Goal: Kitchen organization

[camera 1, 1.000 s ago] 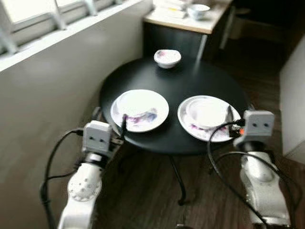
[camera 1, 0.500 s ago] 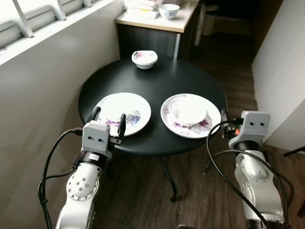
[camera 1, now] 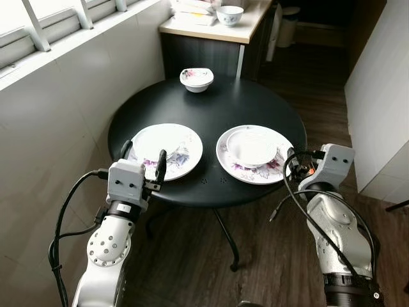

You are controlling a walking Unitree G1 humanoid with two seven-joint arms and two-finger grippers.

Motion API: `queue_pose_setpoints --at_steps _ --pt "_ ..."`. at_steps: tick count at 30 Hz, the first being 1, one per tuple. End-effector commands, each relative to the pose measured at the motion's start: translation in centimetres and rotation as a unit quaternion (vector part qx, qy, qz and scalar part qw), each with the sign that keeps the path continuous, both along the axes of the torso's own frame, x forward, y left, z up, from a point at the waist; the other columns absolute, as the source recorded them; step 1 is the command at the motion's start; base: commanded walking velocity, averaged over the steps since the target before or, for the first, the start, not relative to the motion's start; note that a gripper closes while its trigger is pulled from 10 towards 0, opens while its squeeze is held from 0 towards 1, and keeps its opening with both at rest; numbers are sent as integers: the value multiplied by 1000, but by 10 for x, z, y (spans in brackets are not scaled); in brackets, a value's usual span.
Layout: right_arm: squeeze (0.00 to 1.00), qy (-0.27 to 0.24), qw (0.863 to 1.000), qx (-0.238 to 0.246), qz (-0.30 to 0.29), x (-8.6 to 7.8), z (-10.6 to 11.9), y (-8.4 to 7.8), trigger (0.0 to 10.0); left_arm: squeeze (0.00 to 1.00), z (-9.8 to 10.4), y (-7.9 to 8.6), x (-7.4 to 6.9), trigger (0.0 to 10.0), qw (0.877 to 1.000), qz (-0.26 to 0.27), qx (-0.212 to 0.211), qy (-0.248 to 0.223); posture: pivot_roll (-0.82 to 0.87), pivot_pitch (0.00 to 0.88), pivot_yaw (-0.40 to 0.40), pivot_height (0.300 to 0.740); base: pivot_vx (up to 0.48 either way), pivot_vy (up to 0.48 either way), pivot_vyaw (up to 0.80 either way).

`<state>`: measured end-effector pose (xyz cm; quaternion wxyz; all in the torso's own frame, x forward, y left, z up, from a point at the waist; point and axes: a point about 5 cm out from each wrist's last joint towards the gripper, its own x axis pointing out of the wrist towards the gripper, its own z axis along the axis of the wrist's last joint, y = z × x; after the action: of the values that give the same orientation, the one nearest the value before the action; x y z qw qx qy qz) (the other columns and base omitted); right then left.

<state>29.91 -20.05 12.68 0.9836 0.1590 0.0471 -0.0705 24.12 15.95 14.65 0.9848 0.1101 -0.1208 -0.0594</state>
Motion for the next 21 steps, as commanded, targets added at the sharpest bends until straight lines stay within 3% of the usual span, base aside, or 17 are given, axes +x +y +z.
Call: queue_pose_setpoints --at_steps 1,10,12,14,18,21 --pt "0 15 999 42 2 5 -2 -3 10000 0 0 3 2 10000 1000 0 6 3 -45 10 1 740 0 0 0" --pt "0 51 988 141 29 38 7 -15 10000 0 0 1 5 10000 1000 0 7 4 -38 2 -7 740 0 0 0" --pt "0 57 988 143 34 42 7 -16 10000 0 0 1 5 10000 1000 0 6 4 -38 2 -8 740 0 0 0" --pt "0 99 986 125 57 51 3 -14 10000 0 -1 1 5 10000 1000 1 6 4 -35 0 -12 740 0 0 0" --pt "0 166 977 102 81 60 -9 3 10000 0 0 1 6 10000 1000 2 7 4 -25 0 -16 740 0 0 0" --pt "0 175 976 100 87 62 -10 7 10000 0 0 1 6 10000 1000 3 7 3 -25 0 -16 740 0 0 0"
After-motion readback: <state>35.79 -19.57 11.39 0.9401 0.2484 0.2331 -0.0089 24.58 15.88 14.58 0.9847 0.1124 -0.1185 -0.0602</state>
